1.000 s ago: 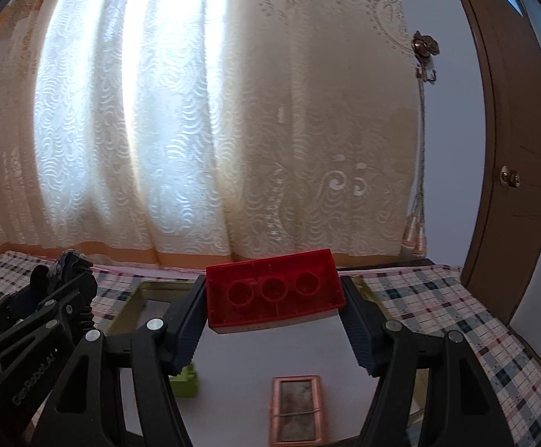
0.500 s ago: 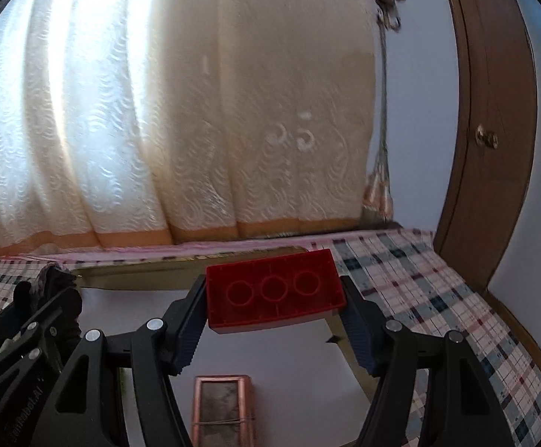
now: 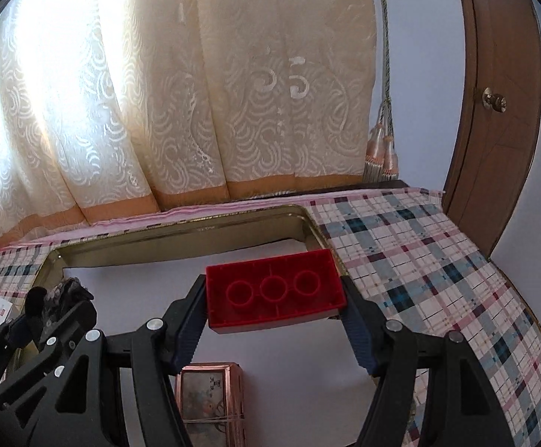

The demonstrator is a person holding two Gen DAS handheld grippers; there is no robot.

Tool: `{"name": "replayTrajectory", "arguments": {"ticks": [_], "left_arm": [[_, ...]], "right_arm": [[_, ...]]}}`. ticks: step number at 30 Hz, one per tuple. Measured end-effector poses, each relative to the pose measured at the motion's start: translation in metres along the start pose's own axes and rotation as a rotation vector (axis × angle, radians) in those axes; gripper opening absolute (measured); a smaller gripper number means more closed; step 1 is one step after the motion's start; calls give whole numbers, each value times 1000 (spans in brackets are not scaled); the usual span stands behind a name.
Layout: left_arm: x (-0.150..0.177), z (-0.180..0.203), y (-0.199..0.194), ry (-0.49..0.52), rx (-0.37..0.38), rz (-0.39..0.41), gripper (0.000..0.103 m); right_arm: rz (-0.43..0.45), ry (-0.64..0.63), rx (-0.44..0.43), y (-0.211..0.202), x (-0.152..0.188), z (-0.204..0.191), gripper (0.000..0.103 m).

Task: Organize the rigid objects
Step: 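Carry the plush toy and red brick into the tray and release them, then withdraw both tools from the tray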

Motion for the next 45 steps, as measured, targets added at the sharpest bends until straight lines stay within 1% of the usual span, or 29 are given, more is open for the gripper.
{"name": "replayTrajectory", "arguments": {"ticks": [3, 5, 6, 7, 8, 9, 10, 11, 12, 13, 18, 24, 31, 39, 45], "left_arm": [[1, 1, 4, 4, 5, -19, 46], [1, -3, 7, -15, 2, -37, 52], [1, -6, 8, -30, -2, -51, 61], [2, -10, 8, -49, -15, -63, 73], [1, -16, 8, -79, -36, -77, 80], [1, -20, 6, -106, -49, -79, 91], [1, -24, 4, -128, -54, -74, 98], [1, -28, 1, -149, -46, -61, 101], [0, -29, -2, -164, -28, -51, 103], [0, -30, -4, -172, -15, -47, 103], [-2, -29, -10, -138, -50, -19, 103], [-2, -27, -8, -129, -47, -30, 103], [-3, -27, -9, -112, -56, -19, 103], [0, -27, -11, -65, -74, -14, 103], [-3, -30, -23, -18, -117, 37, 103]], "right_arm": [[-26, -1, -31, 5, 3, -4, 70], [-32, 8, -40, 6, 4, -4, 70], [-35, 15, -42, 6, 4, -3, 70], [-39, 27, -50, 6, 4, -2, 70], [-44, 49, -66, 6, 3, 0, 70], [-44, 68, -81, 5, 3, 2, 71], [-41, 89, -97, 4, 2, 4, 75], [-32, 116, -119, 2, 1, 7, 79], [-26, 128, -128, 1, 0, 8, 81], [-19, 135, -135, -1, -1, 8, 83], [0, 121, -124, -4, -3, 5, 83], [2, 130, -123, -4, -3, 9, 83], [32, 104, -90, -9, -5, 9, 83], [34, 108, -86, -10, -5, 10, 83], [48, 119, -91, -12, -6, 11, 83]]}}
Point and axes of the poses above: each gripper's, at about its wrist camera, not at the fingertips, and y roughly the way its jaws point, z to its right, x to its underside, the point moved 7 cm from there along y, roughly the way its jaws point, and after that the axes turned 3 degrees about -x, right-handed, at the moved point
